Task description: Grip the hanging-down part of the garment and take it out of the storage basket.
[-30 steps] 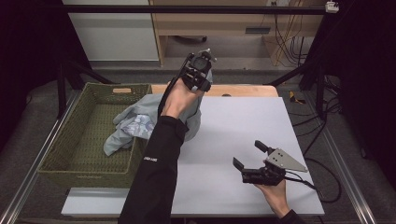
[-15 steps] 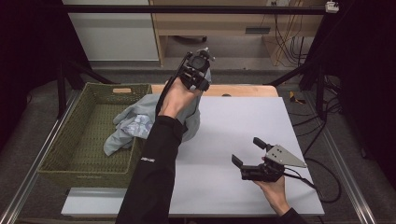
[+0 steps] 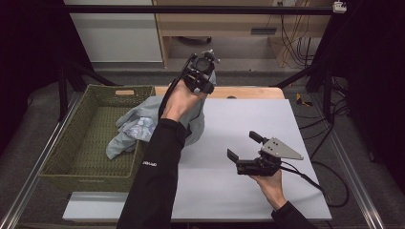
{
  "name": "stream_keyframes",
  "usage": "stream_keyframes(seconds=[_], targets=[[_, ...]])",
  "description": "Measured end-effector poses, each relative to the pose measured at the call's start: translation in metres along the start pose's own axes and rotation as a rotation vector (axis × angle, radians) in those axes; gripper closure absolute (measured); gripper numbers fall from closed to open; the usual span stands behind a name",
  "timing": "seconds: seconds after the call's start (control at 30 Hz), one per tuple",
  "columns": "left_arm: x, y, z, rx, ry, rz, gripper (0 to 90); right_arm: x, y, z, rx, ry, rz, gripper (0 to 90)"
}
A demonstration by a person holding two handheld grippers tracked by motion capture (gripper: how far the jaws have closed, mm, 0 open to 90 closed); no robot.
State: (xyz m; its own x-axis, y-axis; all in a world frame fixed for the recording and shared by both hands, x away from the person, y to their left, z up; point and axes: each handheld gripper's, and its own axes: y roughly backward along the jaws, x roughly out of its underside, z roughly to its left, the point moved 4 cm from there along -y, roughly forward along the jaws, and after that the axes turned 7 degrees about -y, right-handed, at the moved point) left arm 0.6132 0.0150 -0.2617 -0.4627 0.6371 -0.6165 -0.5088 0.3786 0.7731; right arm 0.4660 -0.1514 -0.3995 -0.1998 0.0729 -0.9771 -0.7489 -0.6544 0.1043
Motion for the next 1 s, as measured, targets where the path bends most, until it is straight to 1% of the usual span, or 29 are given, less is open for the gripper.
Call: stream_keyframes(seconds=[0.07, 0.1, 0.13, 0.2, 0.27, 0.3, 0.33, 0.37, 0.4, 0.43, 0.5, 0.53, 0.63, 0.7, 0.77, 0.83, 0.93, 1.0], targets=[[0.0, 0.001, 0.0, 0.001, -0.002, -0.003, 79.8, -0.004, -0.007, 0.004, -0.004, 0.002, -0.004, 0.2], [0.001, 0.003, 0.001, 0.001, -0.005, 0.002, 79.9, -0.005, -0.009, 0.004, -0.003, 0.015, 0.004, 0.2], [0.001, 0.003, 0.001, 0.002, -0.005, 0.0, 79.8, -0.006, -0.012, 0.006, -0.012, 0.004, -0.001, 0.2], [0.002, 0.004, 0.002, 0.002, -0.005, 0.0, 79.9, -0.008, -0.017, 0.009, -0.015, 0.004, 0.001, 0.2], [0.002, 0.005, 0.003, 0.002, -0.002, -0.003, 79.9, -0.01, -0.022, 0.011, -0.015, 0.021, 0.007, 0.2], [0.002, 0.005, 0.003, 0.002, -0.002, -0.002, 79.8, -0.01, -0.024, 0.013, -0.022, 0.011, 0.003, 0.2], [0.002, 0.005, 0.003, 0.003, -0.004, -0.002, 79.9, -0.011, -0.026, 0.014, -0.025, 0.014, 0.004, 0.2], [0.002, 0.006, 0.003, 0.003, -0.004, -0.002, 79.8, -0.011, -0.029, 0.014, -0.021, 0.026, 0.012, 0.2], [0.003, 0.006, 0.003, 0.004, -0.005, -0.001, 79.8, -0.012, -0.031, 0.015, -0.026, 0.025, 0.009, 0.2], [0.003, 0.006, 0.003, 0.004, -0.005, -0.001, 79.9, -0.012, -0.034, 0.016, -0.028, 0.013, 0.012, 0.2], [0.002, 0.007, 0.003, 0.003, -0.003, -0.004, 79.8, -0.012, -0.039, 0.017, -0.029, 0.02, 0.017, 0.2], [0.002, 0.008, 0.003, 0.003, -0.003, -0.003, 79.8, -0.012, -0.042, 0.018, -0.033, 0.012, 0.016, 0.2], [0.001, 0.01, 0.003, -0.001, -0.007, 0.0, 79.8, -0.01, -0.051, 0.02, -0.041, 0.021, 0.029, 0.2], [0.001, 0.01, 0.003, 0.001, -0.006, -0.002, 79.9, -0.009, -0.054, 0.021, -0.041, 0.02, 0.038, 0.2], [0.001, 0.013, 0.004, -0.001, -0.004, -0.009, 79.9, -0.006, -0.063, 0.022, -0.043, 0.032, 0.044, 0.2], [0.002, 0.014, 0.004, -0.003, -0.007, -0.008, 79.8, -0.004, -0.07, 0.022, -0.044, 0.017, 0.051, 0.2], [0.002, 0.016, 0.005, -0.002, -0.008, -0.007, 79.8, -0.001, -0.081, 0.024, -0.043, 0.032, 0.066, 0.2], [0.003, 0.016, 0.005, -0.003, -0.009, -0.005, 79.8, 0.0, -0.083, 0.025, -0.044, 0.03, 0.074, 0.2]])
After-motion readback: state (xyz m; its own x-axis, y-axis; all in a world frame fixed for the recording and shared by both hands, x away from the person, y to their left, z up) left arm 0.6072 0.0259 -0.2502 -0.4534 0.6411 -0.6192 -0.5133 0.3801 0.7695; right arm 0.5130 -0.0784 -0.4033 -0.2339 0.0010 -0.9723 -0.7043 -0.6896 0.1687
